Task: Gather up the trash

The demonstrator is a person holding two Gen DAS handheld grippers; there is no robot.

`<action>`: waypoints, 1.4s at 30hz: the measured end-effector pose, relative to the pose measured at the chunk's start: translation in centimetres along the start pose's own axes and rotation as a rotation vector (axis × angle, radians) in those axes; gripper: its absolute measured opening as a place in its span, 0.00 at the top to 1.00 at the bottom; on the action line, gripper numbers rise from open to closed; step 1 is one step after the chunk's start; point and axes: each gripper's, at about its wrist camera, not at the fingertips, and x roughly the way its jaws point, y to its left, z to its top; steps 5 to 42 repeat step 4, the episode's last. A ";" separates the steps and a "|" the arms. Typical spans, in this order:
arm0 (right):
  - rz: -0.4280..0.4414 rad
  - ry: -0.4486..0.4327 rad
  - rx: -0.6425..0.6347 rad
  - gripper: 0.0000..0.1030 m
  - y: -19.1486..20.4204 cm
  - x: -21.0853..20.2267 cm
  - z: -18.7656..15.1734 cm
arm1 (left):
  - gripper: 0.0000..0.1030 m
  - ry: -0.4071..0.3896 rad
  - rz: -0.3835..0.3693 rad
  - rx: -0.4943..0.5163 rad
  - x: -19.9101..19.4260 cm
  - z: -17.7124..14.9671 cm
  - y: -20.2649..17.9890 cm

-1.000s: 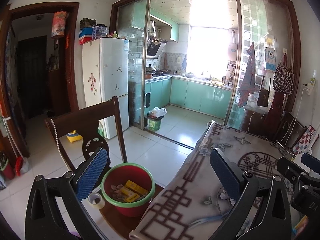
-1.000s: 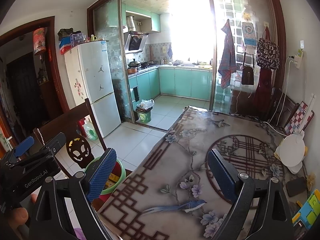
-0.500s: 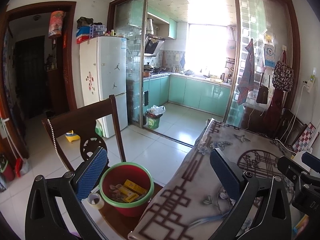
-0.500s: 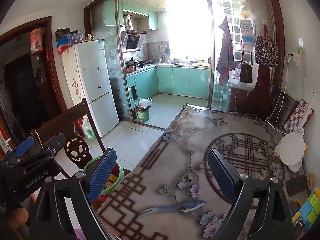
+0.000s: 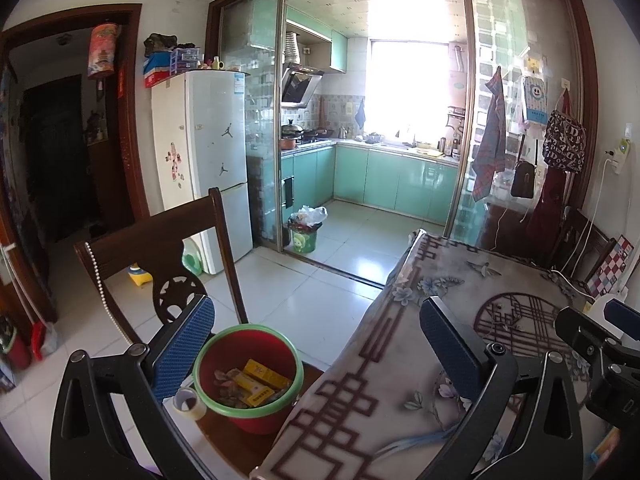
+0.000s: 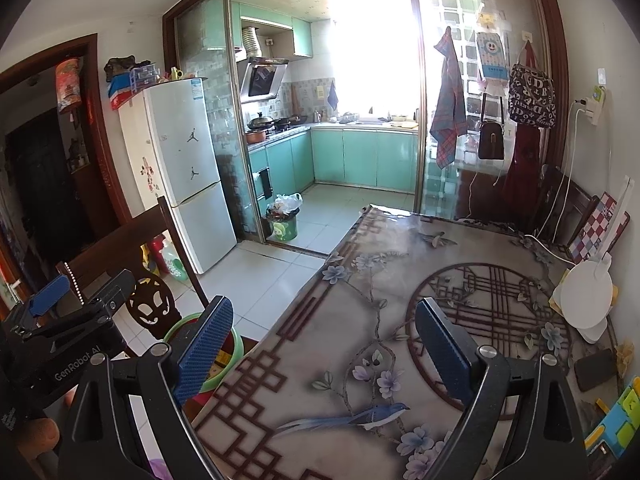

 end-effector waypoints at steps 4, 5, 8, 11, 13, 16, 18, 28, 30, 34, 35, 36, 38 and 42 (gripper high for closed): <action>-0.019 0.023 0.018 0.10 -1.5 1.3 -0.3 | 0.00 0.045 -0.022 0.025 1.5 -0.3 -1.6; -0.019 0.023 0.018 0.10 -1.5 1.3 -0.3 | 0.00 0.045 -0.022 0.025 1.5 -0.3 -1.6; -0.019 0.023 0.018 0.10 -1.5 1.3 -0.3 | 0.00 0.045 -0.022 0.025 1.5 -0.3 -1.6; -0.019 0.023 0.018 0.10 -1.5 1.3 -0.3 | 0.00 0.045 -0.022 0.025 1.5 -0.3 -1.6; -0.019 0.023 0.018 0.10 -1.5 1.3 -0.3 | 0.00 0.045 -0.022 0.025 1.5 -0.3 -1.6; -0.019 0.023 0.018 0.10 -1.5 1.3 -0.3 | 0.00 0.045 -0.022 0.025 1.5 -0.3 -1.6; -0.019 0.023 0.018 0.10 -1.5 1.3 -0.3 | 0.00 0.045 -0.022 0.025 1.5 -0.3 -1.6; -0.019 0.023 0.018 0.10 -1.5 1.3 -0.3 | 0.00 0.045 -0.022 0.025 1.5 -0.3 -1.6; -0.019 0.023 0.018 0.10 -1.5 1.3 -0.3 | 0.00 0.045 -0.022 0.025 1.5 -0.3 -1.6; -0.019 0.023 0.018 0.10 -1.5 1.3 -0.3 | 0.00 0.045 -0.022 0.025 1.5 -0.3 -1.6; -0.019 0.023 0.018 0.10 -1.5 1.3 -0.3 | 0.00 0.045 -0.022 0.025 1.5 -0.3 -1.6; -0.019 0.023 0.018 0.10 -1.5 1.3 -0.3 | 0.00 0.045 -0.022 0.025 1.5 -0.3 -1.6; -0.019 0.023 0.018 0.10 -1.5 1.3 -0.3 | 0.00 0.045 -0.022 0.025 1.5 -0.3 -1.6; -0.019 0.023 0.018 0.10 -1.5 1.3 -0.3 | 0.00 0.045 -0.022 0.025 1.5 -0.3 -1.6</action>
